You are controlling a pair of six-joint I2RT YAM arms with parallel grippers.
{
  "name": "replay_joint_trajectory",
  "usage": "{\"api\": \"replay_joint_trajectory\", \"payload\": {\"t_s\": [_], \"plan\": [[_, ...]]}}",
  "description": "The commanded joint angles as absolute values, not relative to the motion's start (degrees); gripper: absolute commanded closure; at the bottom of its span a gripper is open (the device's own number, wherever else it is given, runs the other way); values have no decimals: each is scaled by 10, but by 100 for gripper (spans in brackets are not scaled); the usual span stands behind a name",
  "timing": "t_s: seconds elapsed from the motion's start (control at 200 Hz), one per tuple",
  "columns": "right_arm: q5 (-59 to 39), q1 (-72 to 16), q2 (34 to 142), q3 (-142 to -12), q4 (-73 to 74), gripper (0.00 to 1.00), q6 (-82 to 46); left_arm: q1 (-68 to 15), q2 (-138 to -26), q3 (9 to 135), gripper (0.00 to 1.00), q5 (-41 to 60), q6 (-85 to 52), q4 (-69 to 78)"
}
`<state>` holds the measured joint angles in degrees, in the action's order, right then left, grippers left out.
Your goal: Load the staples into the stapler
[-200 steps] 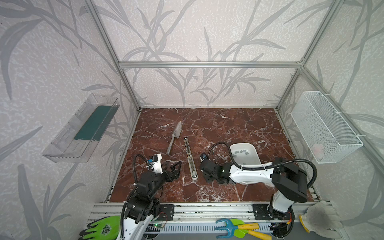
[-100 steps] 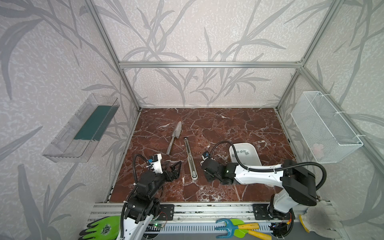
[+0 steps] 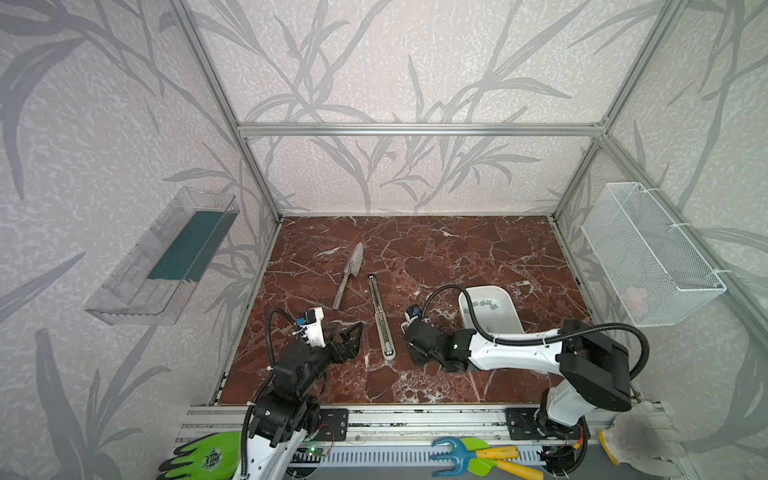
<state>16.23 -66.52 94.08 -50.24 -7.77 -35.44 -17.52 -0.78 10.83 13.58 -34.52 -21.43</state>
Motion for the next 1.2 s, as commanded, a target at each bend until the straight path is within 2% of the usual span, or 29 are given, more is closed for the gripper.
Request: {"api": "replay_joint_trajectory", "payload": {"t_s": [0.0, 1.195], "plan": [[160, -670, 950, -501, -69, 94, -361, -177, -5, 109, 1, 133, -342, -217], [187, -670, 940, -496, -76, 93, -331, -178, -4, 109, 1, 133, -342, -216]]}}
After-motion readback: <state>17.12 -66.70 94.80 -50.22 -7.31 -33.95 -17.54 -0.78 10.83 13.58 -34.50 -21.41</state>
